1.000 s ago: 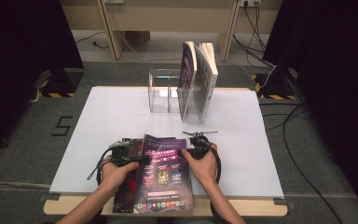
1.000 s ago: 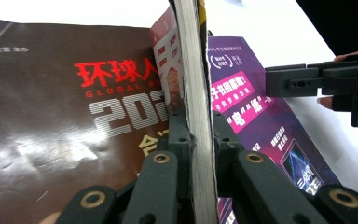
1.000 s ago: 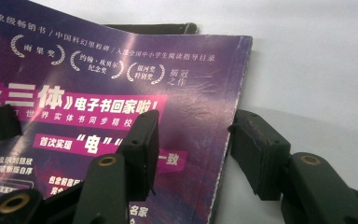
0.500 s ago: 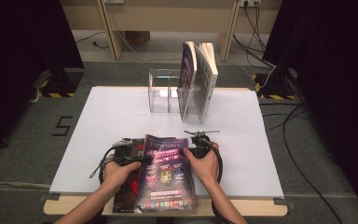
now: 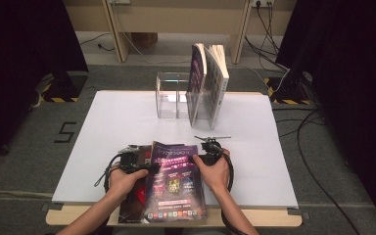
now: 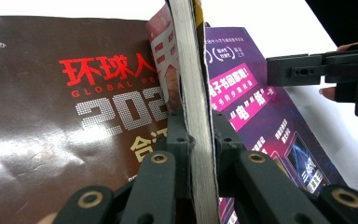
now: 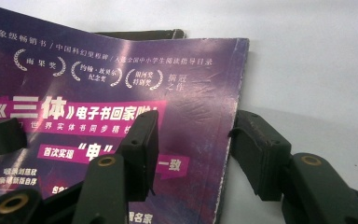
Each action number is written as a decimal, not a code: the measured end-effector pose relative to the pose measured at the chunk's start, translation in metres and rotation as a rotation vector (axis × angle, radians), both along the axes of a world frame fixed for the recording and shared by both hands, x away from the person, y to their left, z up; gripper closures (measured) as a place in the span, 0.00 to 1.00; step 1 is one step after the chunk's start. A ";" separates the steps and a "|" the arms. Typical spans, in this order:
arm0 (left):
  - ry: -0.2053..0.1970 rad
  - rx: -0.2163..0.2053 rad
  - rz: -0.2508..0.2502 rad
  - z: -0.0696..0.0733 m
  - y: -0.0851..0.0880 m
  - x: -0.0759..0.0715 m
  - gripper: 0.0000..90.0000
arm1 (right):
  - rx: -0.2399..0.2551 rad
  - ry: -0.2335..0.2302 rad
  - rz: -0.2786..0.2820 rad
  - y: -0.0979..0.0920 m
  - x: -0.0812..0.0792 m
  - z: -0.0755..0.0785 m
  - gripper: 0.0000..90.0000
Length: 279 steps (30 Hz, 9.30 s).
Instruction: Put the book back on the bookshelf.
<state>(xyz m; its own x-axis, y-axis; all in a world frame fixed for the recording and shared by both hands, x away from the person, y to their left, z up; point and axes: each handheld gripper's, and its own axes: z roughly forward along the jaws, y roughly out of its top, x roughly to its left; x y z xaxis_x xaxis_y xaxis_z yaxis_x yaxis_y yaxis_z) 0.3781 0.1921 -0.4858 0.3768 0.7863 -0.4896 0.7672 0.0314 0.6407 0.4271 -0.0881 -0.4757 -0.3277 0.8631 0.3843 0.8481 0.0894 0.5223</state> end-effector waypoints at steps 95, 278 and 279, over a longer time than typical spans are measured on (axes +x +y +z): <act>-0.120 0.017 0.039 0.010 0.026 -0.022 0.66 | 0.052 -0.462 -0.069 -0.021 0.002 0.176 0.94; -0.122 0.026 0.013 0.006 0.028 -0.019 0.68 | -0.070 -0.672 -0.335 0.002 0.036 0.209 0.94; -0.122 0.023 0.010 0.006 0.027 -0.019 0.68 | -0.067 -0.674 -0.336 0.001 0.034 0.209 0.94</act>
<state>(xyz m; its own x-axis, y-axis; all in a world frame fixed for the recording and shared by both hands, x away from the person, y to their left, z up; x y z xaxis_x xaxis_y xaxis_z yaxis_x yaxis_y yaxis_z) 0.3590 0.2193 -0.4803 0.4245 0.8008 -0.4225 0.6832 0.0229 0.7299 0.4609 -0.0875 -0.2666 -0.1882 0.9725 0.1373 0.3339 -0.0682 0.9402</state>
